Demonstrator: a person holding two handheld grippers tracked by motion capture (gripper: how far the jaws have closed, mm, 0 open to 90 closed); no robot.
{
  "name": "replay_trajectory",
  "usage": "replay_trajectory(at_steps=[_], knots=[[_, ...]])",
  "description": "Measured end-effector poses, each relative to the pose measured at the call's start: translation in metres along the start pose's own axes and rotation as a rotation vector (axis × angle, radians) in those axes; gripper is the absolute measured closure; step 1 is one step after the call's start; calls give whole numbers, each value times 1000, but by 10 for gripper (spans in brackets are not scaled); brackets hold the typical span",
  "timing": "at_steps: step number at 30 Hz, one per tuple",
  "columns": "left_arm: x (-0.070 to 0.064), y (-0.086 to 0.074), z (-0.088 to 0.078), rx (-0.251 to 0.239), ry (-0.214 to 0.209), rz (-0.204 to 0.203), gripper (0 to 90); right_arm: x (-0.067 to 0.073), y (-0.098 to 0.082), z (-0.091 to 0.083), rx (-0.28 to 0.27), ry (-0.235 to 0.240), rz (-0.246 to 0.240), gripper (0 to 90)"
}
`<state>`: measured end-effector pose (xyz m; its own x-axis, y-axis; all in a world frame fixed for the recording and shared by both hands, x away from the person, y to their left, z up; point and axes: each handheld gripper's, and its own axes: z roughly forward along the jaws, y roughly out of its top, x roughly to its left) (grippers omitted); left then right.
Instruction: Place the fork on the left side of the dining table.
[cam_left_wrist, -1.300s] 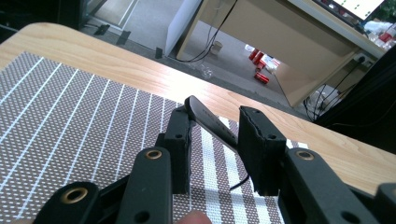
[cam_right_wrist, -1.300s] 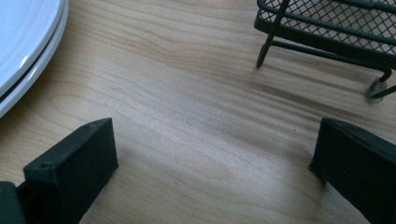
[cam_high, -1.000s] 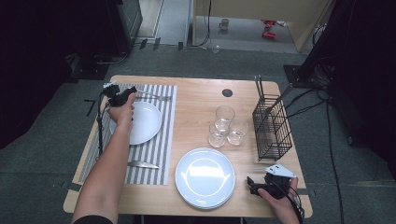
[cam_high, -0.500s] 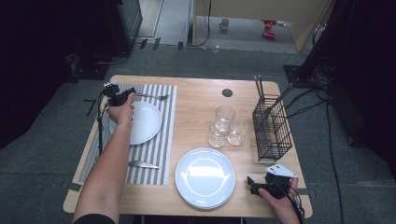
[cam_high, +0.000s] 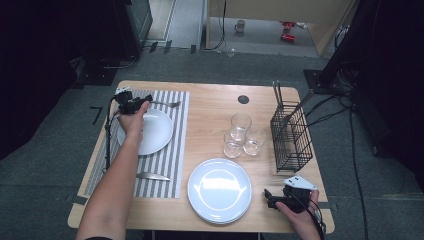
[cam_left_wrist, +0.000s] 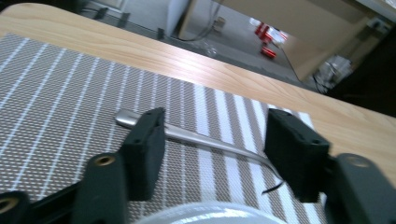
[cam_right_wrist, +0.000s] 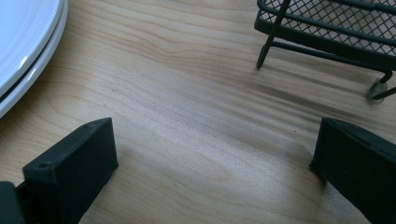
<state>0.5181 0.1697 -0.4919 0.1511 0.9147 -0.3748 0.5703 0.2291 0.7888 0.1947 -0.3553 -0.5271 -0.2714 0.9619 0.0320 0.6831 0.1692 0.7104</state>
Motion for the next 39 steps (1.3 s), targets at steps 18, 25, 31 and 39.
replay_trajectory(at_steps=[18, 25, 31, 39], knots=[[-11, -17, -35, 176, -105, 154, 11, 0, 0, 0, 0, -2, -1, 0], [-16, -22, -55, 167, -95, 202, 11, 0, 0, 0, 0, -2, -1, 0], [-20, -26, -64, 173, -100, 208, 11, 0, 0, 0, 0, -2, -1, 0], [-27, -32, -80, 174, -94, 255, 11, 0, 0, 0, -1, -2, -4, 0]])
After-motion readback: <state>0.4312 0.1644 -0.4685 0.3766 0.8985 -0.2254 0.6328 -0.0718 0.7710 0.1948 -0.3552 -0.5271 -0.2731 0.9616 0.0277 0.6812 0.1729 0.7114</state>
